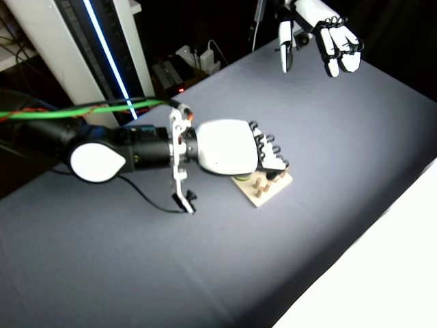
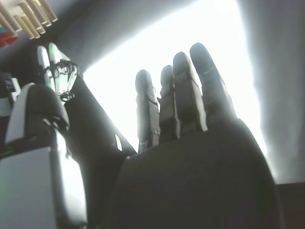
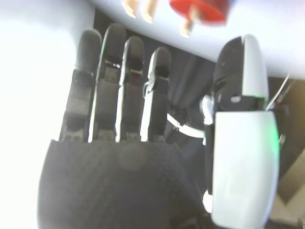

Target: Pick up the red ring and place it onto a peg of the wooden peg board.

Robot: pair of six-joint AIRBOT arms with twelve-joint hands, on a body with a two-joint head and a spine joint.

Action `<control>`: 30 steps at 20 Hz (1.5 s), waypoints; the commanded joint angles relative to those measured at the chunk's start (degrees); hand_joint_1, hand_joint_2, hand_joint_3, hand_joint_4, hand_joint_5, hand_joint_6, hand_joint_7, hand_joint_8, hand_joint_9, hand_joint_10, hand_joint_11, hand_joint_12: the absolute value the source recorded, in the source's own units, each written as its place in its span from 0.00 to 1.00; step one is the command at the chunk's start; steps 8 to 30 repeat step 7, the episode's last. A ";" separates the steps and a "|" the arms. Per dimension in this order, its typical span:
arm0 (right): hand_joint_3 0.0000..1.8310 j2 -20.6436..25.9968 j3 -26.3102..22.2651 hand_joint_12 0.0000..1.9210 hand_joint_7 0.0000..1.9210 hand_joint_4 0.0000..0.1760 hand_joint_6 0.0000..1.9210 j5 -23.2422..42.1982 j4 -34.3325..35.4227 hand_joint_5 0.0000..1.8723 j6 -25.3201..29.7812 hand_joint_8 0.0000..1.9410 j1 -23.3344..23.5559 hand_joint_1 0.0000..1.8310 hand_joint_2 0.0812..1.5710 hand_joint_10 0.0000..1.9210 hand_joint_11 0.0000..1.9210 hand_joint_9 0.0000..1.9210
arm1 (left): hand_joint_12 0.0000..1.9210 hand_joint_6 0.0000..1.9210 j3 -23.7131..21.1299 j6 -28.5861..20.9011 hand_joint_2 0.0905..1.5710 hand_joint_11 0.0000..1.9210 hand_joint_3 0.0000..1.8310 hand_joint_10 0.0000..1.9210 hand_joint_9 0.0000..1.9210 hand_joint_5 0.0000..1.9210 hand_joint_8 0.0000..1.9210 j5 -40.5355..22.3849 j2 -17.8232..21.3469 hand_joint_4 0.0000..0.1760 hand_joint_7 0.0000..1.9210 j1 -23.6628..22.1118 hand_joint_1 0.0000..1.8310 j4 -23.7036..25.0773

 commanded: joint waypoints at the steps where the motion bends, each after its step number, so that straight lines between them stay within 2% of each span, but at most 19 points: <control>1: 0.00 1.91 -0.37 0.59 0.24 0.25 0.00 9.82 4.42 0.24 -0.06 0.00 -1.03 0.49 0.60 0.07 0.04 0.24 | 0.41 0.00 -0.07 -0.43 0.66 0.00 0.00 0.00 0.13 0.21 0.00 -9.07 -0.08 0.00 0.13 -0.41 0.41 0.57; 2: 0.00 3.93 -1.49 0.55 0.22 0.29 0.00 13.52 7.24 0.22 -0.17 0.00 -3.00 0.48 0.61 0.03 0.04 0.22 | 0.43 0.00 -0.34 -0.66 0.65 0.00 0.00 0.00 0.15 0.22 0.00 -10.31 0.02 0.00 0.14 -0.48 0.43 1.14; 3: 0.00 5.37 -2.38 0.49 0.21 0.37 0.00 16.14 9.13 0.21 -0.31 0.00 -4.53 0.49 0.62 0.01 0.05 0.22 | 0.43 0.00 -0.49 -1.00 0.66 0.00 0.00 0.00 0.15 0.22 0.00 -11.37 0.10 0.00 0.15 -0.58 0.43 1.66; 4: 0.00 8.19 -4.24 0.47 0.22 0.35 0.00 21.09 12.60 0.21 -0.89 0.00 -7.65 0.47 0.61 0.01 0.05 0.22 | 0.44 0.00 -0.67 -1.80 0.66 0.00 0.00 0.00 0.14 0.22 0.00 -13.50 0.24 0.00 0.14 -0.85 0.45 2.57; 5: 0.00 9.93 -5.22 0.48 0.21 0.24 0.00 24.13 14.61 0.21 -1.22 0.00 -9.46 0.45 0.62 0.00 0.01 0.20 | 0.42 0.00 -0.77 -2.30 0.67 0.00 0.00 0.00 0.13 0.22 0.00 -14.98 0.34 0.00 0.14 -1.04 0.47 3.06; 6: 0.00 11.74 -6.83 0.46 0.22 0.18 0.00 28.79 17.65 0.22 -1.79 0.00 -12.38 0.44 0.61 0.00 0.01 0.20 | 0.38 0.00 -0.98 -2.87 0.67 0.00 0.00 0.00 0.11 0.20 0.00 -17.43 0.50 0.00 0.13 -1.37 0.45 3.90; 7: 0.00 12.55 -7.62 0.45 0.22 0.17 0.00 31.65 19.46 0.21 -1.99 0.00 -14.00 0.44 0.64 0.00 0.02 0.20 | 0.37 0.00 -1.04 -3.14 0.69 0.00 0.01 0.00 0.10 0.16 0.00 -18.58 0.58 0.00 0.11 -1.60 0.42 4.52; 30: 0.00 12.55 -7.62 0.45 0.22 0.17 0.00 31.65 19.46 0.21 -1.99 0.00 -14.00 0.44 0.64 0.00 0.02 0.20 | 0.37 0.00 -1.04 -3.14 0.69 0.00 0.01 0.00 0.10 0.16 0.00 -18.58 0.58 0.00 0.11 -1.60 0.42 4.52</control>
